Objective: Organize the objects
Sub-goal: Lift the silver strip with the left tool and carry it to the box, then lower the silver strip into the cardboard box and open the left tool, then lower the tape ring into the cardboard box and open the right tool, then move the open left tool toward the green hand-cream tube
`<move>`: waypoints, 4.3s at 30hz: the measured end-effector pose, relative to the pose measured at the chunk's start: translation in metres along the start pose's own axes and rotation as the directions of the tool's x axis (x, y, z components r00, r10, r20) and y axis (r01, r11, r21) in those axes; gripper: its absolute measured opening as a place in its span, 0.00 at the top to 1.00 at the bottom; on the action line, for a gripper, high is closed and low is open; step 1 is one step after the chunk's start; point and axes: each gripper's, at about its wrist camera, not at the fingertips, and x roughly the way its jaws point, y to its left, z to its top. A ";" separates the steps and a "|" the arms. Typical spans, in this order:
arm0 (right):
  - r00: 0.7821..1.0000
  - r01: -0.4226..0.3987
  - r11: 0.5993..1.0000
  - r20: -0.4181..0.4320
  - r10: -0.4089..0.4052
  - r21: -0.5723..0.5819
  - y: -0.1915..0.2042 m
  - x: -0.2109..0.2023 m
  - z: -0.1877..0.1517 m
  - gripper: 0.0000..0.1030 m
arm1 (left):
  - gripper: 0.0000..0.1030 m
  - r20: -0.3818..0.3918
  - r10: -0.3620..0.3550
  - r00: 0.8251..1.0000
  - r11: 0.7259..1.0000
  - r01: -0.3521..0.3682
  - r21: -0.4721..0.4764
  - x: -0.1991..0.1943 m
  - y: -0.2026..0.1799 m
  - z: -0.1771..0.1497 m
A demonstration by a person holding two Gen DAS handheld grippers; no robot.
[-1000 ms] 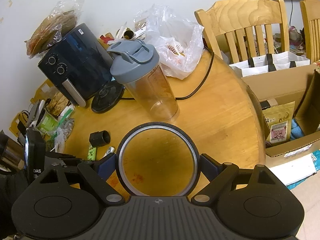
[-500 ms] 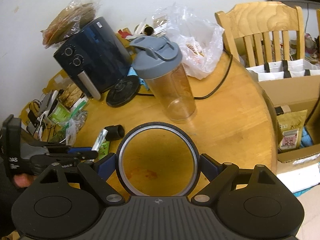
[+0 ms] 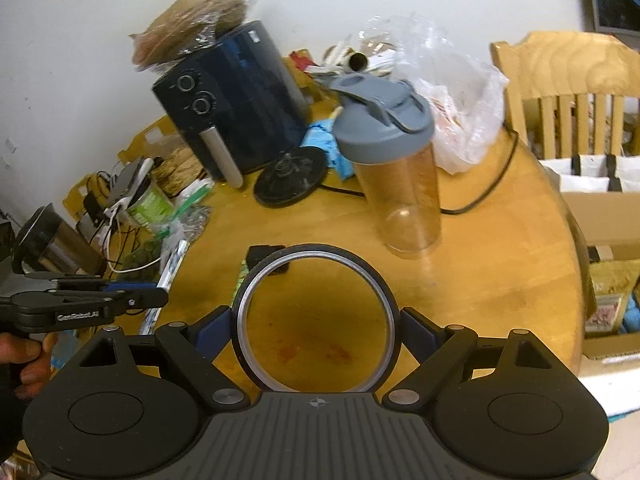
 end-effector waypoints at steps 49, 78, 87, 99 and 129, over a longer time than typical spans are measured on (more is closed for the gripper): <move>0.995 -0.094 0.979 -0.049 0.087 -0.179 0.074 -0.022 -0.050 0.13 | 0.51 0.030 -0.027 0.999 0.950 0.035 -0.311 -0.076 0.003 -0.111; 0.974 -0.154 0.931 -0.208 0.087 -0.331 0.125 0.001 -0.067 0.00 | 0.46 -0.036 0.159 0.987 0.901 -0.160 -0.402 -0.095 0.025 -0.124; 0.970 -0.154 0.933 -0.228 0.080 -0.326 0.124 0.008 -0.067 0.00 | 0.35 -0.043 0.162 0.986 0.894 -0.165 -0.417 -0.092 0.030 -0.120; 0.985 -0.104 0.960 -0.164 0.062 -0.258 0.110 0.010 -0.047 0.00 | 0.34 -0.021 0.136 0.990 0.922 -0.134 -0.363 -0.080 0.030 -0.084; 0.998 -0.013 0.967 -0.062 -0.003 -0.253 0.074 -0.001 -0.029 0.00 | 0.33 0.014 0.195 0.981 0.932 -0.181 -0.314 -0.055 0.033 -0.044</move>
